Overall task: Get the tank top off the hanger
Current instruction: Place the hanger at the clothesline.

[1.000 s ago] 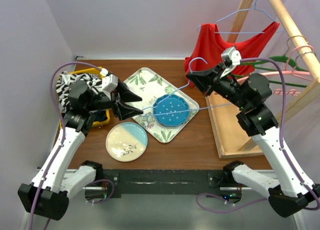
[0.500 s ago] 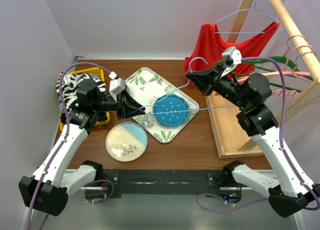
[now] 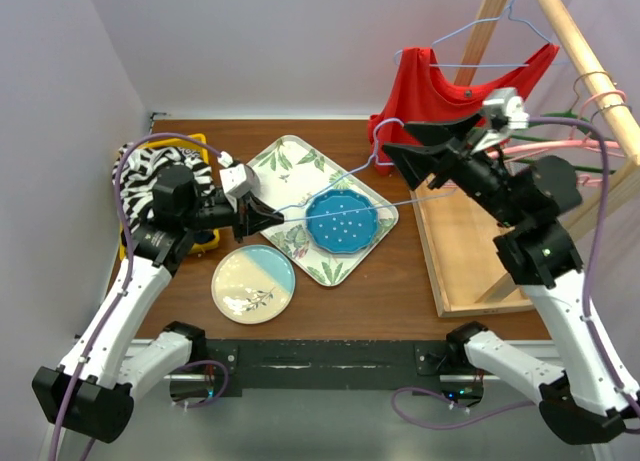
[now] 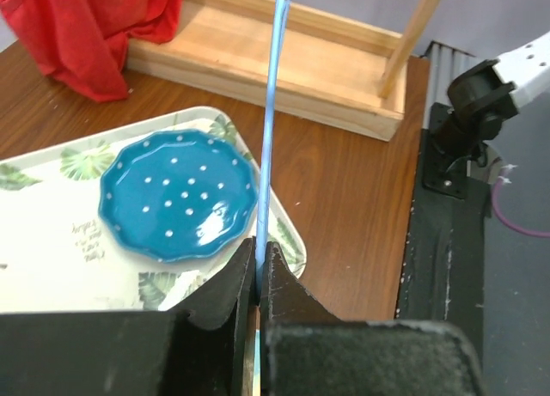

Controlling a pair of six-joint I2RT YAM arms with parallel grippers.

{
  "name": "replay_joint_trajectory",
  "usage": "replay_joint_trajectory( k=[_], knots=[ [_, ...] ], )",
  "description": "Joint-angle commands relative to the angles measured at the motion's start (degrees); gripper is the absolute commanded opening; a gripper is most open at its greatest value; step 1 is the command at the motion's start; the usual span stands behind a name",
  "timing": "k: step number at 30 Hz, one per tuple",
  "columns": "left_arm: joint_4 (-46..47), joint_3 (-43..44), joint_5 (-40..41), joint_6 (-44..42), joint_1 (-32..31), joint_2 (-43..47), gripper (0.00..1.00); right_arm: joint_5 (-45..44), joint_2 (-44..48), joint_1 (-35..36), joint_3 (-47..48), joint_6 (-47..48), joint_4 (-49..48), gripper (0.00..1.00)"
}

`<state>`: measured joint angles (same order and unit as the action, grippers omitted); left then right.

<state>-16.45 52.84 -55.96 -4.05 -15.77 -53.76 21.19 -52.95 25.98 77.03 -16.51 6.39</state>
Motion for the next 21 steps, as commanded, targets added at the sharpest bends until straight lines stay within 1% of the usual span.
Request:
replay_joint_trajectory(
  k=[1,2,3,5,8,13,17,18,21],
  knots=[
    [-2.4,1.3,7.5,-3.2,0.0,0.4,0.00,-3.7,3.1,0.1,5.4,-1.1,-2.4,0.81],
    [-2.8,1.6,9.3,-3.4,0.0,-0.1,0.00,-4.7,3.4,0.1,5.9,-1.4,-2.4,0.86],
    [-2.8,1.8,12.9,-3.3,0.0,-1.2,0.00,-5.0,3.6,0.1,6.2,-1.6,-2.4,0.94],
    [-2.4,3.4,16.2,-2.3,0.0,-2.8,0.00,-5.5,4.7,0.0,6.7,-2.3,-2.3,0.98],
    [1.3,5.7,17.2,-0.6,0.0,-6.3,0.00,-5.4,5.8,0.0,7.4,-3.4,-2.0,0.99],
    [9.1,9.6,16.6,1.5,-1.5,-9.3,0.00,-4.7,7.0,0.1,9.0,-5.6,-1.2,0.99],
    [10.3,13.9,17.4,2.0,-4.1,-14.4,0.00,-2.7,7.4,0.0,9.5,-7.2,-0.8,0.99],
    [9.9,15.0,17.6,1.9,-5.5,-15.3,0.00,-1.6,7.2,0.1,9.5,-7.4,-0.5,0.99],
    [11.1,17.6,19.3,1.5,-8.4,-17.9,0.00,6.6,6.2,0.0,8.8,-7.7,0.3,0.99]
  ],
)
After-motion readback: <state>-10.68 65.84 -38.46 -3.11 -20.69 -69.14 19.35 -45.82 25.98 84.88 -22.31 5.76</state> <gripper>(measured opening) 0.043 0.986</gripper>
